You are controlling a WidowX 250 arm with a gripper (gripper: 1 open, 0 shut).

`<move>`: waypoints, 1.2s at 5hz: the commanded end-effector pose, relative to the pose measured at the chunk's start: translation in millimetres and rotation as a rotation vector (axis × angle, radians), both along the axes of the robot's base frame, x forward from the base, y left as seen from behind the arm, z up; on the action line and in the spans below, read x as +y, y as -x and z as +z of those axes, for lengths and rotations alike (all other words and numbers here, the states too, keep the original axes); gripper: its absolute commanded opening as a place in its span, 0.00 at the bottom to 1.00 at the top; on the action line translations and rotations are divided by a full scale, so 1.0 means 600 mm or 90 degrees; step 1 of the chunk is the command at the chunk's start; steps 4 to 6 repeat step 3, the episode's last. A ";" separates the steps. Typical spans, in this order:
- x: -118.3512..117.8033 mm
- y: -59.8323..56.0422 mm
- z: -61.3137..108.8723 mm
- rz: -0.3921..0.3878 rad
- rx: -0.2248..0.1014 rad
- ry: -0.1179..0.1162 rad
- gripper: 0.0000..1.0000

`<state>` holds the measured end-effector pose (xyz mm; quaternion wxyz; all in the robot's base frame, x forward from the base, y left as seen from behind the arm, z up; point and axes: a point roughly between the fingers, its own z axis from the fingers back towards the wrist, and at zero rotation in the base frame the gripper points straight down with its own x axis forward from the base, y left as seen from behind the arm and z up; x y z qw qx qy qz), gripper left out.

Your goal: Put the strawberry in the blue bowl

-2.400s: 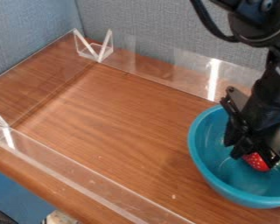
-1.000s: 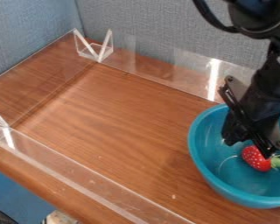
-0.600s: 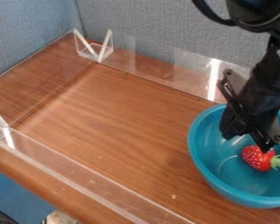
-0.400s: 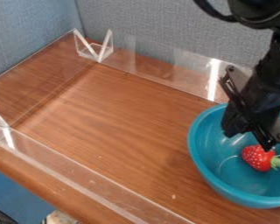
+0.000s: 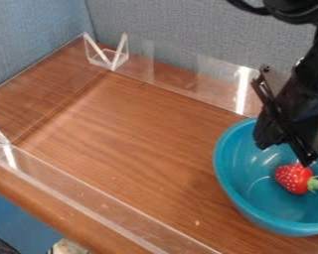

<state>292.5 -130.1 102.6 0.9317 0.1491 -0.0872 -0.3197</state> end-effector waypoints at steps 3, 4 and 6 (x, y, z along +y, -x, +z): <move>-0.016 -0.003 0.061 -0.016 -0.062 0.015 0.00; -0.016 -0.003 0.061 -0.016 -0.062 0.015 0.00; -0.016 -0.003 0.061 -0.016 -0.062 0.015 0.00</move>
